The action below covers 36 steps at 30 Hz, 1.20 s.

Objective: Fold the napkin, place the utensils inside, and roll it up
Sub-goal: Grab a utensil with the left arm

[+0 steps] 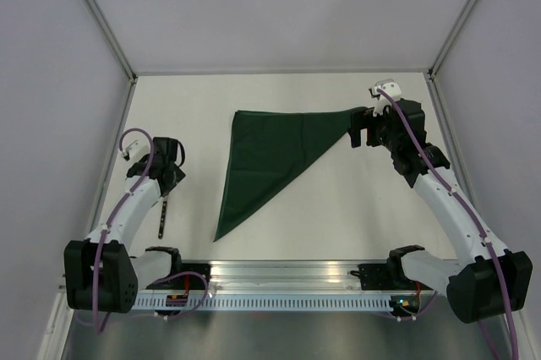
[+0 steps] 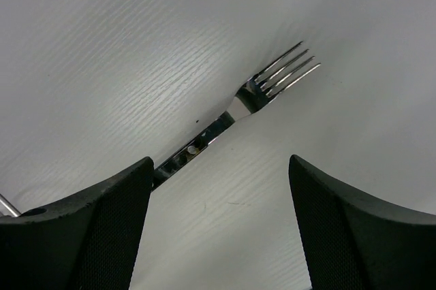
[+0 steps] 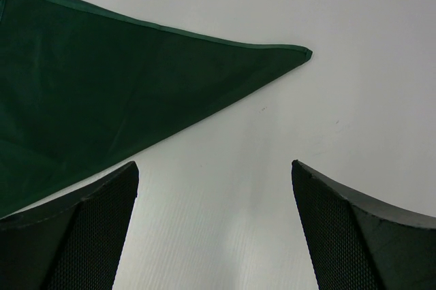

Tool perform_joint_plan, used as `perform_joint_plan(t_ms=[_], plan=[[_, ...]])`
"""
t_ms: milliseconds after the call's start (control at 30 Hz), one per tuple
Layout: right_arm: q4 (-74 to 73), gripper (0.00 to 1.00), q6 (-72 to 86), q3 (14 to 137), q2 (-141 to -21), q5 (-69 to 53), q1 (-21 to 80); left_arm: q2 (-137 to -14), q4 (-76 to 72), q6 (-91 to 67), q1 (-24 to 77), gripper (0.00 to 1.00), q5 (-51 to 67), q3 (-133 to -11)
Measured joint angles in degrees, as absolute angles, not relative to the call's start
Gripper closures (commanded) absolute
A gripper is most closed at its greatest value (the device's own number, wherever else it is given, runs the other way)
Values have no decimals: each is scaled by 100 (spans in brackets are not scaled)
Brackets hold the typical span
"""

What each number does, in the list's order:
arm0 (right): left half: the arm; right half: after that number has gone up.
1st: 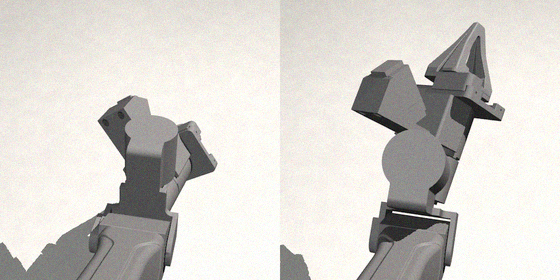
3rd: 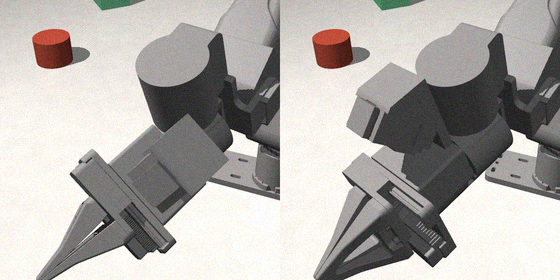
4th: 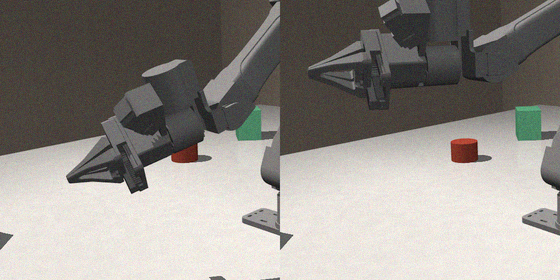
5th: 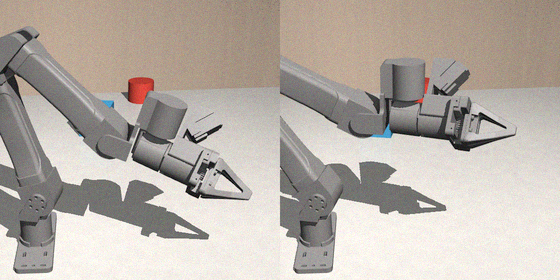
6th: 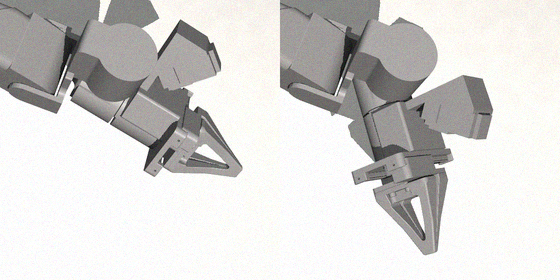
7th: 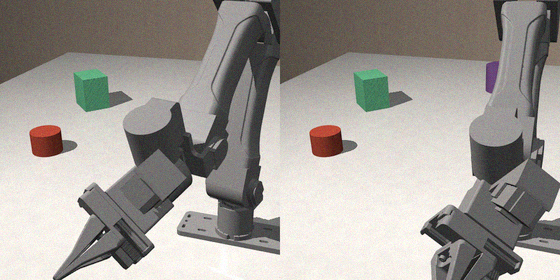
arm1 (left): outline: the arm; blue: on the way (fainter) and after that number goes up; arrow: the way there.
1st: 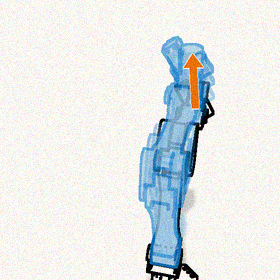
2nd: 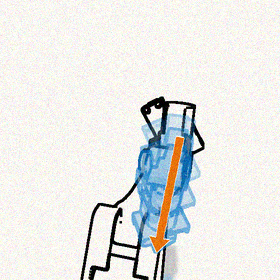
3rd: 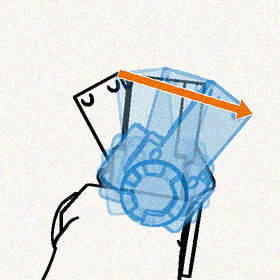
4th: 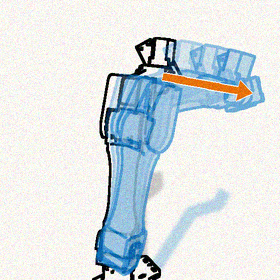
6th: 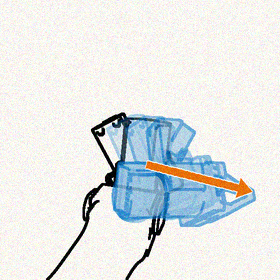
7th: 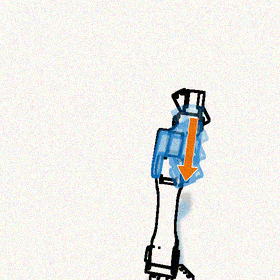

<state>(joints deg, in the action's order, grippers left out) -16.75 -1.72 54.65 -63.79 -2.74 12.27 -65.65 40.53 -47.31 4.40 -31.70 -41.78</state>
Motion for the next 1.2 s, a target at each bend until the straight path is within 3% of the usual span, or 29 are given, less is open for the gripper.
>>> perform_joint_plan(t_ms=[367, 1200], plan=[[-1732, 2, -169, 5406, -6381, -416, 1227, -7126, 4169, -4753, 126, 25, -2926, -4049], [-1763, 2, -172, 5402, -6473, -473, 1227, -8095, 3868, -4401, -416, 35, -2335, -4152]])
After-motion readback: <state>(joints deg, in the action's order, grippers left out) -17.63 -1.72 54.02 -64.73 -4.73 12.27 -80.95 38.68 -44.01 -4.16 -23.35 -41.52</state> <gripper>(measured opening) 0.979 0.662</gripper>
